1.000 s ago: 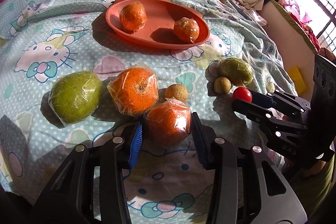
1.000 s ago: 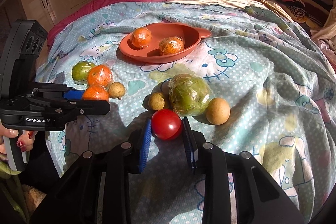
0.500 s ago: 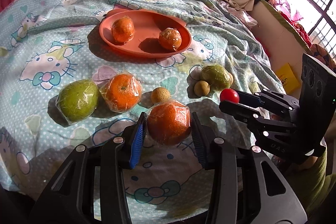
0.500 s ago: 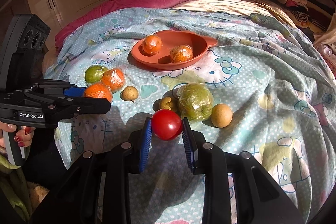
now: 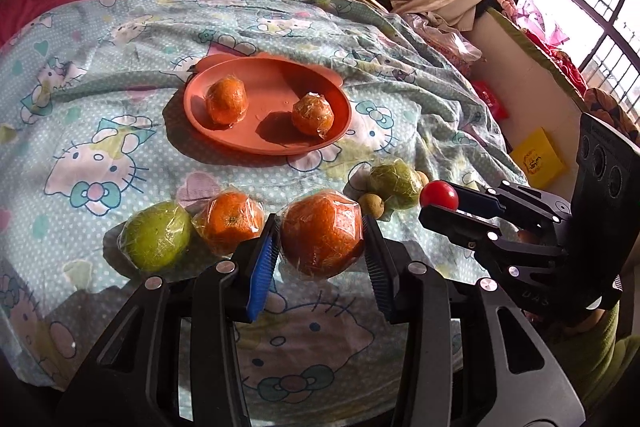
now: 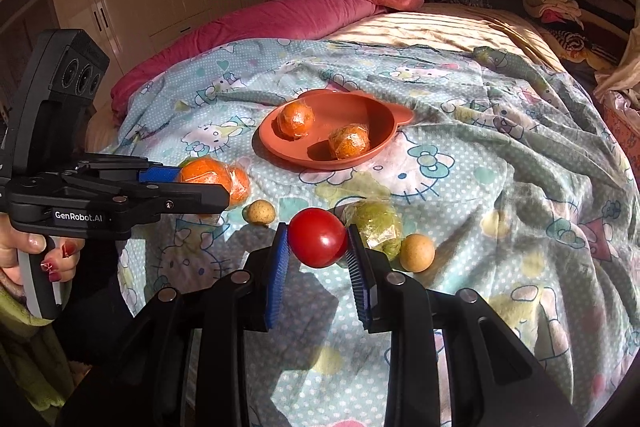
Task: Organize fruits
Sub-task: 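Lift the bagged orange and the tomato and carry both over the plate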
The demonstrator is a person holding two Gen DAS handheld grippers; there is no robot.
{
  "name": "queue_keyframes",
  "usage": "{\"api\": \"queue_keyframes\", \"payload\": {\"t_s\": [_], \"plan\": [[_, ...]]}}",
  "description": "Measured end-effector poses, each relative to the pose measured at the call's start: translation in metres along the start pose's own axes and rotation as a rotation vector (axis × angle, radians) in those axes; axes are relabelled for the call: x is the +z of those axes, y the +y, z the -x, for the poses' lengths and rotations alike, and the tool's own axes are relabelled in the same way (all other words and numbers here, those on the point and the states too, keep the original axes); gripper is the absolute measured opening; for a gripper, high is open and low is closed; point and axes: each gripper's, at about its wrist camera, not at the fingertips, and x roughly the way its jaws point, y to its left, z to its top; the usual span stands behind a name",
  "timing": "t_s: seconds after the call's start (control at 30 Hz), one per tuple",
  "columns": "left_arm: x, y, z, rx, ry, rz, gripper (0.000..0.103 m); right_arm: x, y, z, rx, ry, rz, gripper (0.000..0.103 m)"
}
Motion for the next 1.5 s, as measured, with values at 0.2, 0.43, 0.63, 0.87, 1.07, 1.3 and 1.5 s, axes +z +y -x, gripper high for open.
{"api": "queue_keyframes", "payload": {"t_s": [0.2,0.43,0.63,0.87,1.07,1.3,1.5], "plan": [[0.011,0.005,-0.002,0.009,-0.008,0.006,0.033,0.012,-0.004,0.001,0.001,-0.013,-0.004,0.027],[0.028,0.013,-0.009,0.02,-0.007,0.005,0.033,0.027,-0.016,-0.01,-0.018,-0.006,-0.014,0.027],[0.041,0.018,-0.018,0.027,-0.004,0.002,0.033,0.043,-0.024,-0.017,-0.032,-0.009,-0.01,0.027],[0.053,0.023,-0.03,0.041,0.002,-0.003,0.033,0.062,-0.031,-0.027,-0.035,-0.011,0.006,0.027],[0.056,0.026,-0.041,0.046,0.015,-0.009,0.033,0.077,-0.037,-0.038,-0.034,-0.017,0.01,0.027],[0.057,0.029,-0.054,0.046,0.027,-0.008,0.033,0.095,-0.043,-0.05,-0.032,-0.011,0.025,0.027],[0.063,0.032,-0.058,0.046,0.024,-0.018,0.033,0.11,-0.041,-0.068,-0.025,0.023,0.059,0.027]]}}
